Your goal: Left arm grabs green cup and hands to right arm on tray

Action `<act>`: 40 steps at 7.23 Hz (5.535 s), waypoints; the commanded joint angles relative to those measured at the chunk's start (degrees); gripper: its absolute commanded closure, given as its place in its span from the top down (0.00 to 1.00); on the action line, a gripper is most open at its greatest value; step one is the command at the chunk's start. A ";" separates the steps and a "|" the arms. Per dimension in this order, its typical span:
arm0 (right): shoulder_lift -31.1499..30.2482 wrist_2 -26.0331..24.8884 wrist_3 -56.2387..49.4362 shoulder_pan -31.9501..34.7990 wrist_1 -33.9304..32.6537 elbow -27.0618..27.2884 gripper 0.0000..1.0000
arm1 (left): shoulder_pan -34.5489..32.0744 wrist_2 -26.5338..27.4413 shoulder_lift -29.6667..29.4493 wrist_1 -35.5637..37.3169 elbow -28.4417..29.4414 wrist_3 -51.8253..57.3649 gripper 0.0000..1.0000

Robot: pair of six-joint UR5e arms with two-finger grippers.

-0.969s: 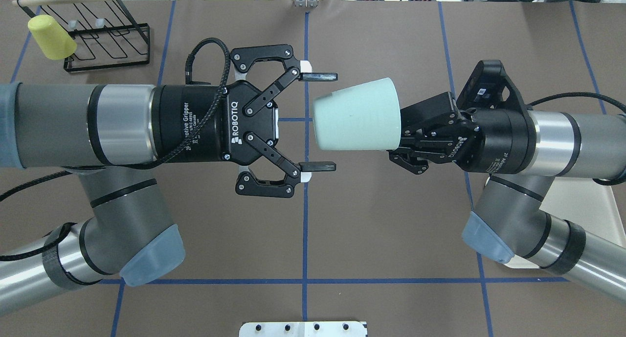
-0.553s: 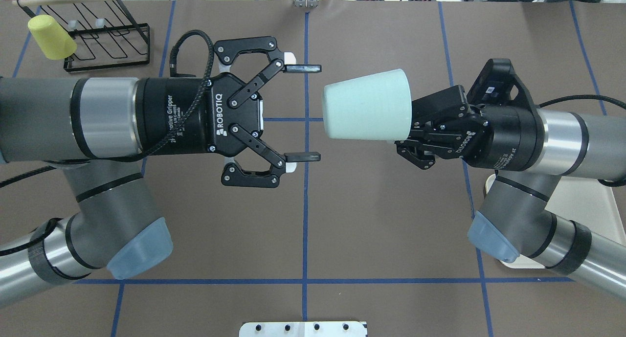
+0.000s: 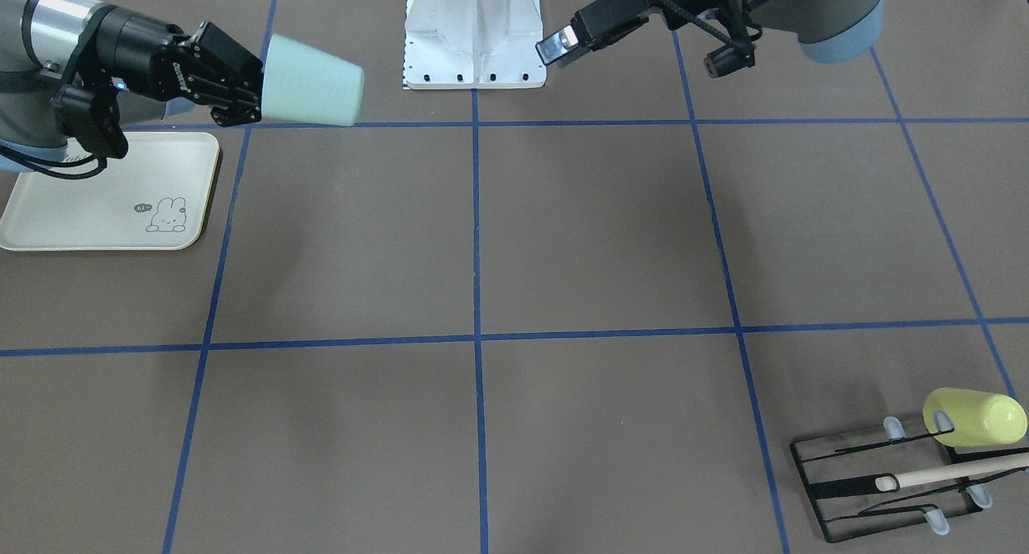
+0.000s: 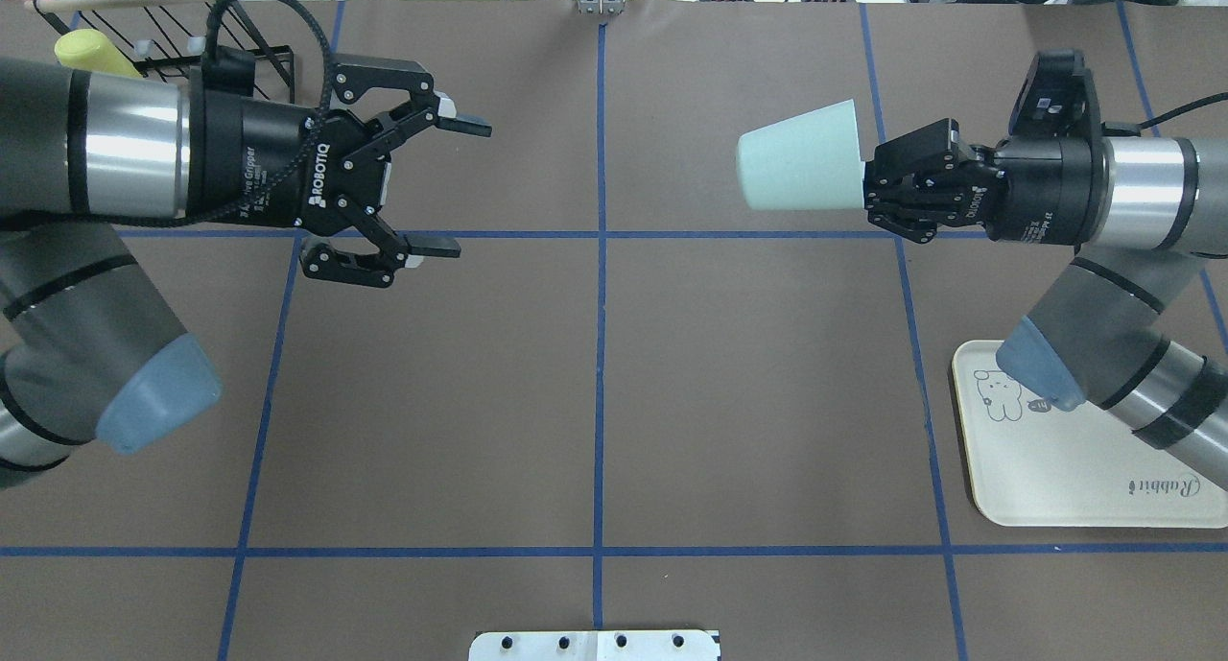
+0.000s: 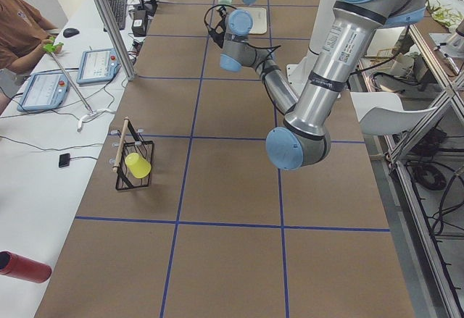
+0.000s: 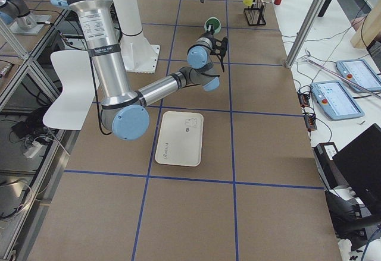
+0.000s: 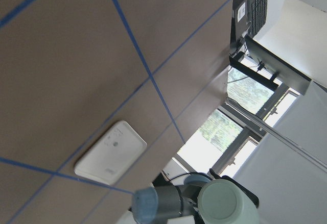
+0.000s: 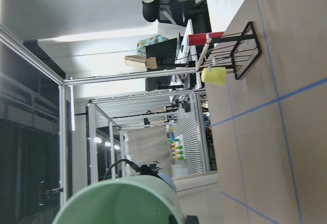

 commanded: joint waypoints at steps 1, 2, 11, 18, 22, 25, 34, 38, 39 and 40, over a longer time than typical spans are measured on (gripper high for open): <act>-7.38 1.95 -19.64 3.07 -10.24 0.00 0.00 | -4.65 -2.87 0.16 17.10 -3.06 18.35 1.00; -9.33 4.74 -28.68 5.70 -16.20 0.18 0.00 | -5.97 -2.61 0.25 23.34 -2.97 25.20 1.00; -31.13 10.40 -75.71 9.43 -58.36 7.39 0.00 | -9.24 -2.16 1.92 44.85 -3.15 52.34 1.00; -32.99 8.02 -76.94 6.70 -57.75 6.86 0.00 | -9.06 -2.60 1.04 44.85 -3.15 52.08 1.00; -32.99 8.11 -76.94 6.52 -57.66 7.38 1.00 | -9.06 -2.60 1.13 44.85 -3.41 52.08 1.00; -34.75 13.09 -77.37 14.20 -57.75 12.57 1.00 | -11.94 -2.78 4.79 45.72 -6.82 54.18 1.00; -17.61 15.58 -105.06 36.83 -94.31 7.49 1.00 | -43.72 -5.93 27.68 55.28 6.39 139.52 1.00; -16.39 16.90 -105.60 38.16 -95.27 5.54 1.00 | -45.71 -7.17 28.64 55.83 13.90 142.52 1.00; -13.42 16.20 -105.59 37.81 -99.89 5.28 1.00 | -45.62 -8.83 28.46 57.75 14.16 139.74 1.00; -13.39 16.02 -106.20 37.89 -100.80 5.10 1.00 | -45.71 -12.24 28.38 58.20 13.82 137.71 1.00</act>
